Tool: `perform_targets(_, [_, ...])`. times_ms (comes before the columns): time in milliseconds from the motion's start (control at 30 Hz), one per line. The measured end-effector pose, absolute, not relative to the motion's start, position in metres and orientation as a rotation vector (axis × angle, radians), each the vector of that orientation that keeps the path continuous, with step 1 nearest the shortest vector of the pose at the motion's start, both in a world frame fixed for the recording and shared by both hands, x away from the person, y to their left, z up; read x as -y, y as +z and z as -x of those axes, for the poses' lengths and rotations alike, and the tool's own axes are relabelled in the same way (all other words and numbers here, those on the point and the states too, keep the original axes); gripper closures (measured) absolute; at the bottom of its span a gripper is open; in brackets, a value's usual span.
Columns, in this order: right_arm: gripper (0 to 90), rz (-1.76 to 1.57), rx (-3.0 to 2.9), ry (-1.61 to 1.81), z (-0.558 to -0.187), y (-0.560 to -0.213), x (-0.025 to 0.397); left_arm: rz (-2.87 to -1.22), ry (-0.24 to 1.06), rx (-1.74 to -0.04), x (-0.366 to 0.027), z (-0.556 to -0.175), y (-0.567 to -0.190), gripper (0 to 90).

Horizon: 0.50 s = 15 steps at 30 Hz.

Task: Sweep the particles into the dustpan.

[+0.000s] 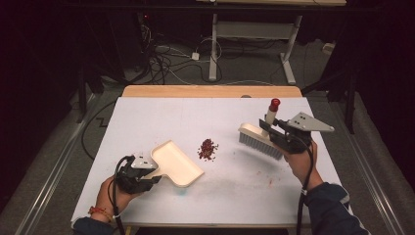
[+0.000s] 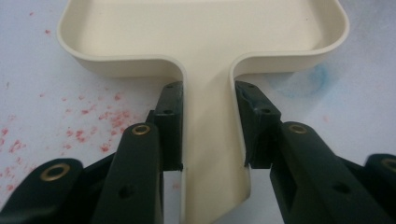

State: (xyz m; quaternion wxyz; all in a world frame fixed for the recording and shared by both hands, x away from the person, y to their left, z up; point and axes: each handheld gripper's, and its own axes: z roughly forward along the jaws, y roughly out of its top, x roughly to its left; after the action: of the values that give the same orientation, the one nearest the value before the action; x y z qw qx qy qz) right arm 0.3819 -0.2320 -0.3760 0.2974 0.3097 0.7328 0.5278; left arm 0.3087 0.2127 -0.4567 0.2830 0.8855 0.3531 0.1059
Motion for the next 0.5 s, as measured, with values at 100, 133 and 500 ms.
perform_targets(100, [70.1, -0.854, -1.925, 1.417, -0.398, -0.374, 0.215, -2.367, 0.290, -0.945, -0.211, -0.309, -0.457, 63.7])
perform_targets(133, [70.1, -0.852, -1.920, 1.419, -0.404, -0.374, 0.209, -2.369, 0.292, -0.943, -0.210, -0.309, -0.458, 63.7])
perform_targets(500, [70.1, -0.873, -1.912, 1.336, -0.440, -0.394, 0.145, -2.365, 0.308, -0.941, -0.200, -0.308, -0.463, 63.7])
